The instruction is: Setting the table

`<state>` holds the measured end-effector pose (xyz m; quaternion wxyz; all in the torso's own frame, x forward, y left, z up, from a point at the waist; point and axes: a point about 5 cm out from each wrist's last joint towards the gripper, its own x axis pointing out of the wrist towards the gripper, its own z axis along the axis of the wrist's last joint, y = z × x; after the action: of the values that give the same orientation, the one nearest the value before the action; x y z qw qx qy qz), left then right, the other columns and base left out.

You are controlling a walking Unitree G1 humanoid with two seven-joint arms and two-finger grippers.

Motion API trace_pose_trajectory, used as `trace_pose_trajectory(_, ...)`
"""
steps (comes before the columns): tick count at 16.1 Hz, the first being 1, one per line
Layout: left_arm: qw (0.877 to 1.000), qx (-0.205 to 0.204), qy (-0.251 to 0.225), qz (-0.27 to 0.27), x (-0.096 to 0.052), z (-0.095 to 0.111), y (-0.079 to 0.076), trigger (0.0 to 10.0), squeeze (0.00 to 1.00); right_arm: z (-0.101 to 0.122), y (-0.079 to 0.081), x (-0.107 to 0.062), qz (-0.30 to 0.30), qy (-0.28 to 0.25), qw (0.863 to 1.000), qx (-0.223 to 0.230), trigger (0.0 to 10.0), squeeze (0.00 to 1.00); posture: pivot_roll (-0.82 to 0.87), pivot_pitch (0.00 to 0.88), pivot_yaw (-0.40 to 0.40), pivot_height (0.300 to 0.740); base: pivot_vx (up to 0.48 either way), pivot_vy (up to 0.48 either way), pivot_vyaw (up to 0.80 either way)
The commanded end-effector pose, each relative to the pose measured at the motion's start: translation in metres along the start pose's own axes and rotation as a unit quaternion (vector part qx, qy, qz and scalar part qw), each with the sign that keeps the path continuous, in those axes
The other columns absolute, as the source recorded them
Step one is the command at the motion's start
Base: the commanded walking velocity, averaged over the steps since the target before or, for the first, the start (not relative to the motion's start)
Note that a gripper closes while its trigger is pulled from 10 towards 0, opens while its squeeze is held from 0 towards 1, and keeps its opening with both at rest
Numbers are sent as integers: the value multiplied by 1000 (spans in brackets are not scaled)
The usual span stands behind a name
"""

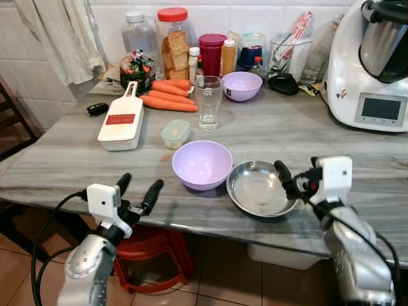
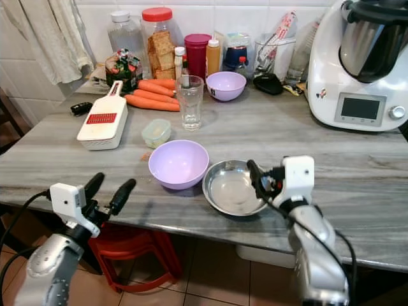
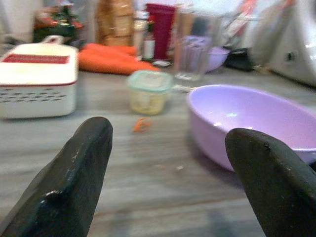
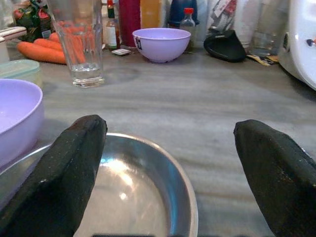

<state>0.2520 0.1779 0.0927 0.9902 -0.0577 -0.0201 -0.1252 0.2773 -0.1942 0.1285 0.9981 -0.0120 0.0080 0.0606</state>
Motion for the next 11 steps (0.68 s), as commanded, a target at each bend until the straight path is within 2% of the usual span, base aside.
trace_pose_trajectory(1,998,36,12,40,1,-3,3,10000,0,6,3,-4,-13,-22,1000,-7,10000,0,-43,0,30,740,0,0,0)
trace_pose_trajectory(4,993,71,21,90,1,-6,4,10000,0,6,5,-12,-34,-36,999,-8,10000,0,-31,0,29,740,0,0,0)
trace_pose_trajectory(8,989,108,25,100,3,-7,1,10000,0,-1,7,-16,-52,-33,998,2,10000,0,-30,0,34,740,0,0,0)
trace_pose_trajectory(11,990,98,29,100,15,-8,-1,10000,0,-1,10,-12,-49,-35,998,5,10000,0,-43,0,33,740,-96,0,0)
